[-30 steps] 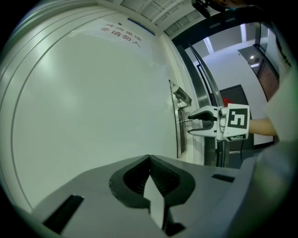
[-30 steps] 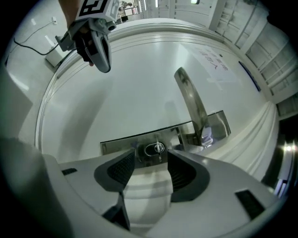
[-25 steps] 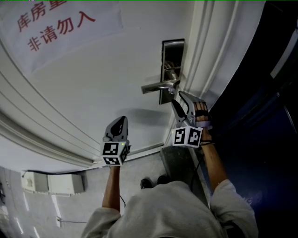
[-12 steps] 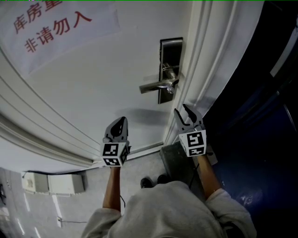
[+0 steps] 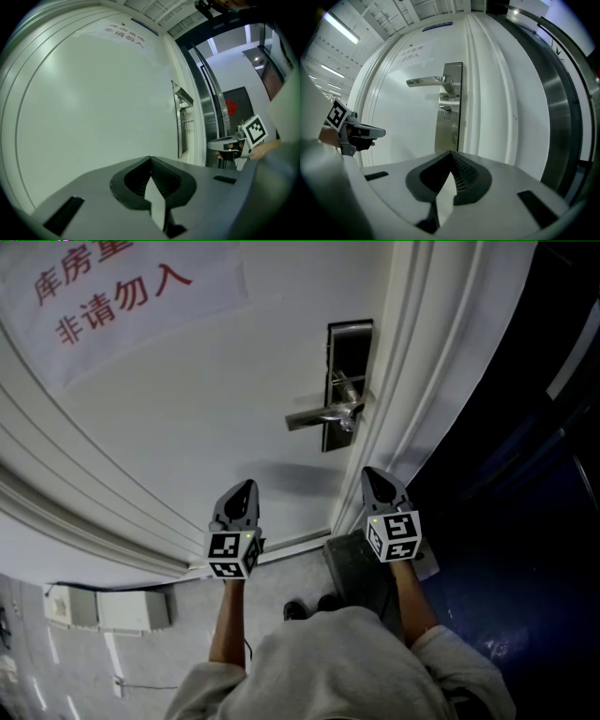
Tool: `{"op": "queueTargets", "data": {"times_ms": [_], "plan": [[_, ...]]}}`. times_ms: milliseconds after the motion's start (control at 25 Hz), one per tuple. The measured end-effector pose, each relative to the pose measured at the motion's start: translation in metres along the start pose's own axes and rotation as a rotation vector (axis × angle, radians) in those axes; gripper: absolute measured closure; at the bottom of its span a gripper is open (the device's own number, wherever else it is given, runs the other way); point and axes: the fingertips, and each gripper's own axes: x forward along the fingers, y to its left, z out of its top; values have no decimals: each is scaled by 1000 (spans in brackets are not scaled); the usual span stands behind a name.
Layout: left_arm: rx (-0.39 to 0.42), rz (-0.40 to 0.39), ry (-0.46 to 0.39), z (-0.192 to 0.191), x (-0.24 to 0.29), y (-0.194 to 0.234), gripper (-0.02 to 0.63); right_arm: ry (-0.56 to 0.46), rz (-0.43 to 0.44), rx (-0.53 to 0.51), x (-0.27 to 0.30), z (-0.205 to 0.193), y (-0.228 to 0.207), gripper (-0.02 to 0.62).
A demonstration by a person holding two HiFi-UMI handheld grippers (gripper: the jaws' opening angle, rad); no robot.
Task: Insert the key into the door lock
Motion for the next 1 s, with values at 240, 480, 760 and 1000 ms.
{"op": "queueTargets", "data": {"times_ms": [240, 480, 760, 1000], "plan": [[-5, 2, -1, -1, -2, -1, 589, -5, -9, -20, 1, 3, 0, 574], [-4, 5, 2, -1, -4, 1, 588, 0, -9, -36, 1, 1, 3, 574], [-3, 1, -2, -1, -3, -1, 589, 4, -12, -46, 2, 3, 3, 574], [-8, -4, -3, 0, -1, -3, 589, 1, -13, -58, 2, 5, 3, 574]]}}
